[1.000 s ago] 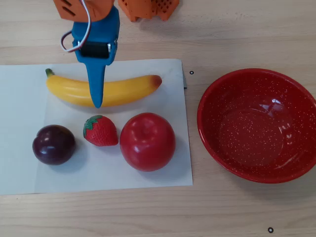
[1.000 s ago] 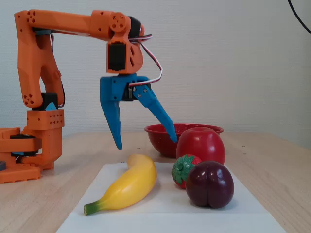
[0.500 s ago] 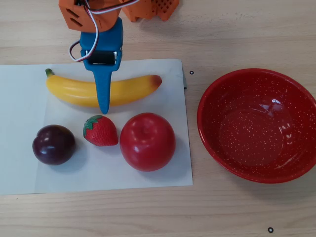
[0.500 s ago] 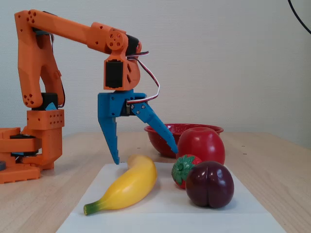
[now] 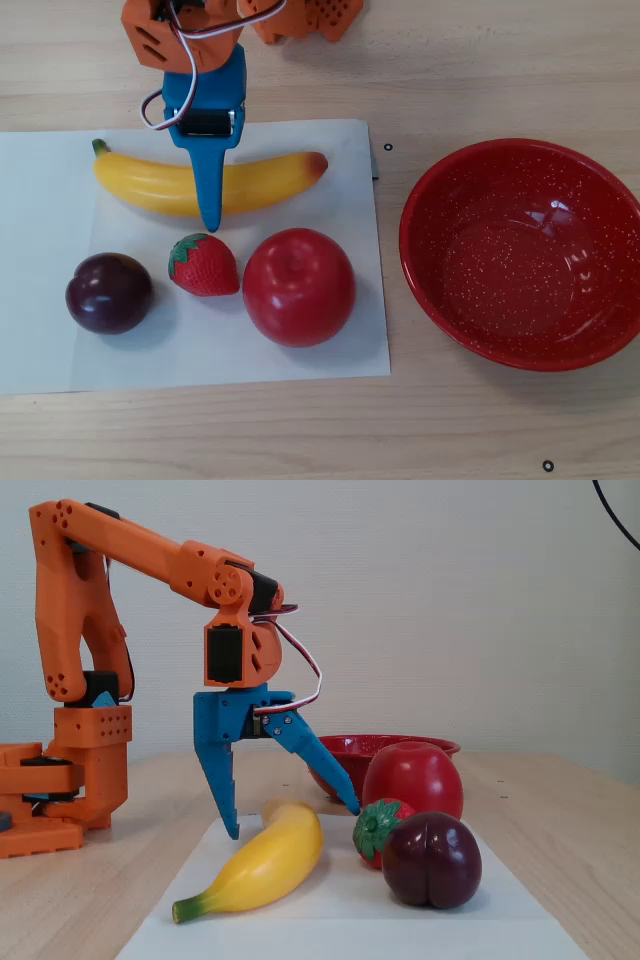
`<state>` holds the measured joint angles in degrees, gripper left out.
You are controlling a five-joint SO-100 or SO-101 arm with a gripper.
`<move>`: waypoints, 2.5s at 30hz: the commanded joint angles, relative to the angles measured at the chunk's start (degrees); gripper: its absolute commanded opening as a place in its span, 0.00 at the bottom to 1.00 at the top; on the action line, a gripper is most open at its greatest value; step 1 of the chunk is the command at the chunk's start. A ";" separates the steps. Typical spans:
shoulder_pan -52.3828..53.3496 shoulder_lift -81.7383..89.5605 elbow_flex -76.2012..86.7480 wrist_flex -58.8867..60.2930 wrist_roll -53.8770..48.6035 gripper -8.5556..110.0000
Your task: Grasp the banana and put it in the red bowl
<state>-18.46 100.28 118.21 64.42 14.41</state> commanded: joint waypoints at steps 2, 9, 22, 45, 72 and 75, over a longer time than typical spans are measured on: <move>-1.05 0.97 -2.20 -1.93 1.05 0.51; -0.79 -1.67 -2.29 -4.75 1.14 0.51; -0.70 -4.75 -0.53 -9.76 2.02 0.49; -0.35 -2.46 -3.87 -5.10 1.05 0.08; 8.44 6.24 -47.37 34.72 -9.67 0.08; 11.16 7.12 -49.39 35.07 -10.72 0.08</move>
<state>-8.61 100.72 74.79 98.96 5.54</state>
